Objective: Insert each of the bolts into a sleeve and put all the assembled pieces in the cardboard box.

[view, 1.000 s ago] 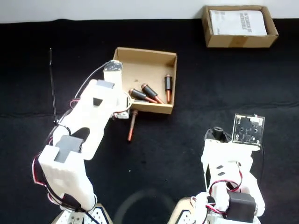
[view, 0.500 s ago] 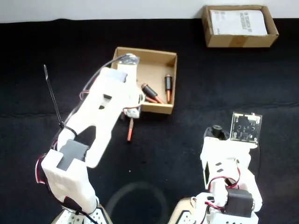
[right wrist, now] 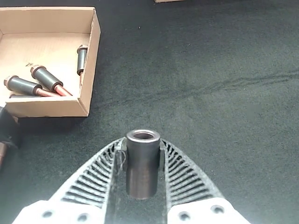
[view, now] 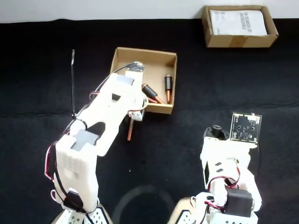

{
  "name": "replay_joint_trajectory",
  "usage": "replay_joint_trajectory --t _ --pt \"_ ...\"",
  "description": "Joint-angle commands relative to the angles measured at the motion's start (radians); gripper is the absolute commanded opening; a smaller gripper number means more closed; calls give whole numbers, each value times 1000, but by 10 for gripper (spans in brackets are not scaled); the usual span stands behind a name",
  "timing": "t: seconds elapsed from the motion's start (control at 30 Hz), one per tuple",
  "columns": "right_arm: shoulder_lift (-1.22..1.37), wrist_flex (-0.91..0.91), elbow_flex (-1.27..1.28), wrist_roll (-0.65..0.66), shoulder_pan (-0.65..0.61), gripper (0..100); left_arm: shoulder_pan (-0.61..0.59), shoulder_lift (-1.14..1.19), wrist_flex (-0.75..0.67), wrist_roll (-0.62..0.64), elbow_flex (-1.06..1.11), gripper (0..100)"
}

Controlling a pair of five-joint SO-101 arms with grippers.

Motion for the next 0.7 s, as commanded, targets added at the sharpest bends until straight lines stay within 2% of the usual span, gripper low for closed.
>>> replay_joint_trajectory --t 0.0,0.07,0.17,0.27,0.47,0.67 --pt "-2 -19 -4 9 8 8 -19 64 -11 -2 -85 109" --pt "-2 -19 -2 8 8 8 -19 73 -11 -3 -122 0" --pt "-2 -19 -2 8 8 8 -18 51 35 -2 -162 4" --pt "-2 -24 -2 5 8 8 -5 -7 140 0 -222 8" --pt "-7 -176 35 2 -12 8 58 -226 367 0 -377 8" --pt "-8 -343 111 2 -110 8 177 -512 379 -2 -512 8"
